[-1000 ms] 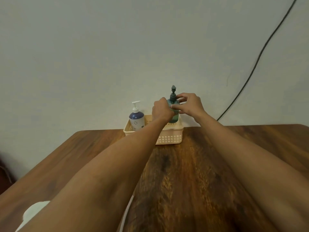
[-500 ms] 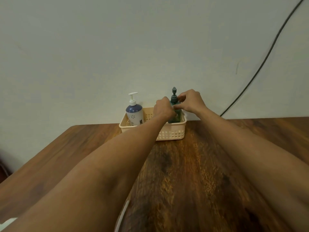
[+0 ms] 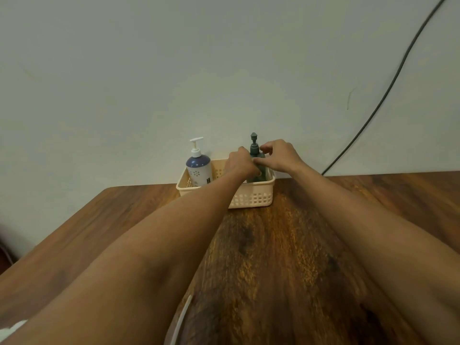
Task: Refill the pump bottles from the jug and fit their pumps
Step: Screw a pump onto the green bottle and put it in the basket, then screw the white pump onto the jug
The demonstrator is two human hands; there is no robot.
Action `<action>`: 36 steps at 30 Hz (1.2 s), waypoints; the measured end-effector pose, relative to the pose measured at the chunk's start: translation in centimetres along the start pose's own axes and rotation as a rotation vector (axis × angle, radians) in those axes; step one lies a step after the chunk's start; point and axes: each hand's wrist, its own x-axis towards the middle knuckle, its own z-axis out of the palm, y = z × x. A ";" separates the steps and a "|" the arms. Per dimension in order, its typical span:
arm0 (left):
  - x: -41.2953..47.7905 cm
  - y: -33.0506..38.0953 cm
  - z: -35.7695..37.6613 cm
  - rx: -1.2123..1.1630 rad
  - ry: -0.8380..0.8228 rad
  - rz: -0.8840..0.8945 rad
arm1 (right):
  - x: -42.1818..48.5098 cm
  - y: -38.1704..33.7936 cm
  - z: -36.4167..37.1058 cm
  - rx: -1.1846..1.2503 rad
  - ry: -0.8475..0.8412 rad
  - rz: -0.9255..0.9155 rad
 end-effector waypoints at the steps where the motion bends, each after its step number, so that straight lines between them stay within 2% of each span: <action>1: -0.2 0.1 -0.4 0.002 -0.002 -0.009 | -0.4 -0.1 -0.3 0.000 0.002 -0.003; 12: -7.4 2.9 -9.8 0.061 0.091 0.106 | -8.7 -5.1 -8.3 -0.002 0.118 -0.047; 20: -16.5 4.7 -17.2 0.173 0.144 0.300 | -17.0 -12.2 -13.7 -0.098 0.184 -0.183; 29: -28.6 0.5 -23.9 0.111 0.137 0.476 | -26.5 -17.3 -15.2 -0.109 0.173 -0.306; 36: -33.9 -4.8 -25.8 -0.003 0.145 0.514 | -31.0 -18.3 -14.6 -0.068 0.157 -0.353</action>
